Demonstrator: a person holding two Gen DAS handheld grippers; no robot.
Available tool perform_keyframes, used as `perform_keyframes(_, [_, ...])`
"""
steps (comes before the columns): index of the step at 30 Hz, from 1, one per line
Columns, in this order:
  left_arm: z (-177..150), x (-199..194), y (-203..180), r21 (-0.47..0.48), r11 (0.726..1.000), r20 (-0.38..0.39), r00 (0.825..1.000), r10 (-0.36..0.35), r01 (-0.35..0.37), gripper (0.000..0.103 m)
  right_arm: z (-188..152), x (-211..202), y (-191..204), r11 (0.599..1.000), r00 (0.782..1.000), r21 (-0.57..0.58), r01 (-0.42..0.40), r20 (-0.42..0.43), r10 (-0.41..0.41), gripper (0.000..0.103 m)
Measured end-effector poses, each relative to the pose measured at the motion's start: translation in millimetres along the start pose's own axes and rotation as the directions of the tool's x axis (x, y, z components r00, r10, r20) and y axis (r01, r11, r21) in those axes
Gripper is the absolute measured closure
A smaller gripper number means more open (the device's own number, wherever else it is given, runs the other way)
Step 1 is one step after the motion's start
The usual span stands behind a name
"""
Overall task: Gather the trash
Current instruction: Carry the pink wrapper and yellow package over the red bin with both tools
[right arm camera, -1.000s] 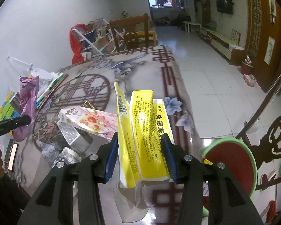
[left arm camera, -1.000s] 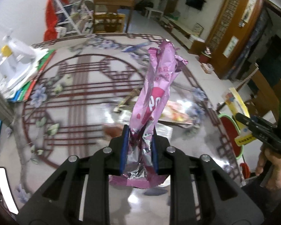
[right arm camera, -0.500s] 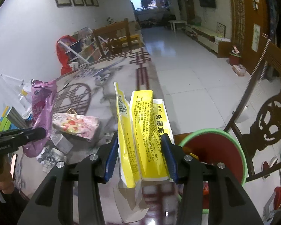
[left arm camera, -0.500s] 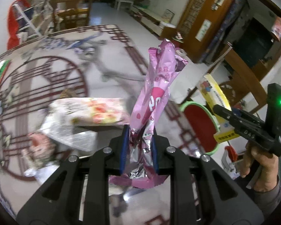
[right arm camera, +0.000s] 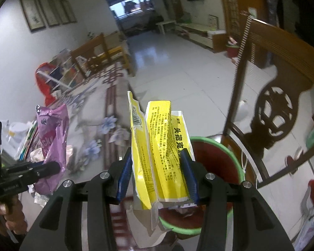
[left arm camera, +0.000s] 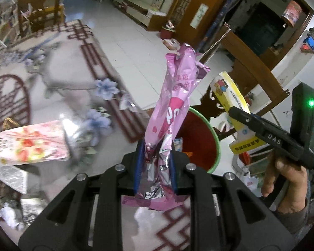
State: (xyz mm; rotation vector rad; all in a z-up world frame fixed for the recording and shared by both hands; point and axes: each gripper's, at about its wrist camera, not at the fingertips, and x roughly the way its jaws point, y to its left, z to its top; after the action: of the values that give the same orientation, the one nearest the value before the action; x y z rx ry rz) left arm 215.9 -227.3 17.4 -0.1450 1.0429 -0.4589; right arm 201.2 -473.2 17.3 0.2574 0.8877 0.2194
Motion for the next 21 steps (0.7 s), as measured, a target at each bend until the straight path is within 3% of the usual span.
perform_keyframes(11, [11,56,-52,0.006,0.993,-0.094,0.989,-0.118,0.119,0.082,-5,0,-30,0.998,0.999,0.049,0.026,-0.020,-0.025,0.059])
perform_keyframes(21, [15,79,-65,-0.015,0.991,-0.122,0.983,-0.137,0.136,0.082,-2,-3,-48,0.996,0.999,0.080,0.049,-0.014,-0.048,0.059])
